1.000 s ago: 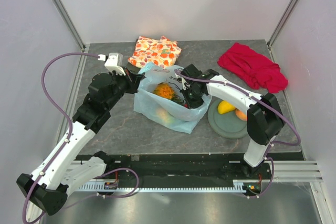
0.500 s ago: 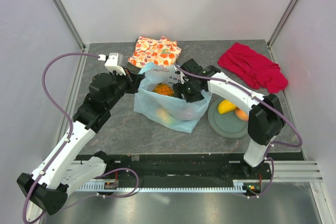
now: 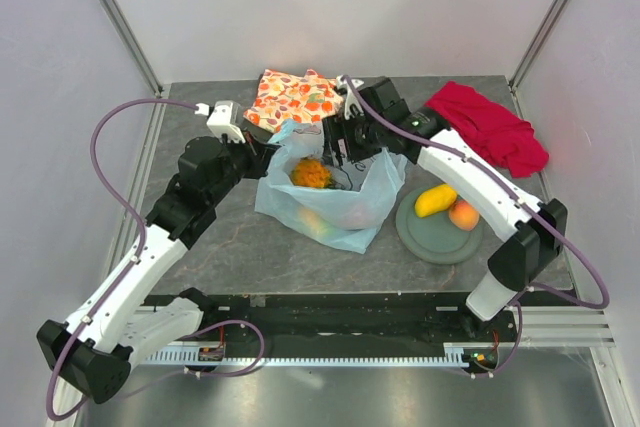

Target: Place the fruits into the plastic bag

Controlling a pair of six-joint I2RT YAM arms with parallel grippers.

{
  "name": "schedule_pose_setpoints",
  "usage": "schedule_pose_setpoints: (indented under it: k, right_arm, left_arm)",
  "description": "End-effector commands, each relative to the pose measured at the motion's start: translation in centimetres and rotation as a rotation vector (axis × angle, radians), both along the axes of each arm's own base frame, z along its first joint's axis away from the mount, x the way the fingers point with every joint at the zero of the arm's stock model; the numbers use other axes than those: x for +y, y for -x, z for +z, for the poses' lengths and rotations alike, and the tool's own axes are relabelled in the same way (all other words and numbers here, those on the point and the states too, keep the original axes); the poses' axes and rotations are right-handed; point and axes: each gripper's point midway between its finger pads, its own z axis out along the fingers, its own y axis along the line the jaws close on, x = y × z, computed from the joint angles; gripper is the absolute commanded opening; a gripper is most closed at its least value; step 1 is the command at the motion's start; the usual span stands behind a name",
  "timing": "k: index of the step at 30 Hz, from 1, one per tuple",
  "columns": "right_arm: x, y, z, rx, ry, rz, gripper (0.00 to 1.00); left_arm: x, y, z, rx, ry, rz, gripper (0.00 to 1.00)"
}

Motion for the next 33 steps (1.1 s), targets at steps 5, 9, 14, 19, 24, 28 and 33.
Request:
schedule_pose_setpoints:
  k: [5,9,14,19,24,28,33]
  right_arm:
    - [-1.4,-2.1,14.2,-0.33,-0.222,-0.141,0.82]
    - [-8.8,-5.4,16.7,-0.358,-0.263,-0.38,0.85]
    - [-19.6,-7.7,15.8,-0.357,-0.234,-0.661,0.87]
    - [-28.4,-6.3,7.0,-0.144,0.0,-0.901,0.9]
    - [-32.0,-2.1,-1.1,0.084,0.089,-1.025,0.91]
    - [-32.4,0.5,-6.6,0.244,0.132,-1.086,0.91]
    - [-33.3,3.3,-11.1,0.369,0.207,-1.137,0.93]
  left_arm:
    - [-0.9,-0.5,-0.3,-0.02,0.001,-0.032,0.02]
    - [-0.9,-0.4,-0.4,0.014,0.029,-0.016,0.02]
    - [0.1,0.4,-1.2,0.065,-0.016,0.005,0.01]
    - [0.1,0.7,-1.8,0.043,-0.105,-0.051,0.01]
    - [-0.8,1.8,-2.0,0.051,-0.066,-0.111,0.01]
    - [-0.3,2.1,-2.1,0.035,-0.06,-0.097,0.02]
    - [-1.1,1.6,-2.5,0.04,-0.096,-0.141,0.01]
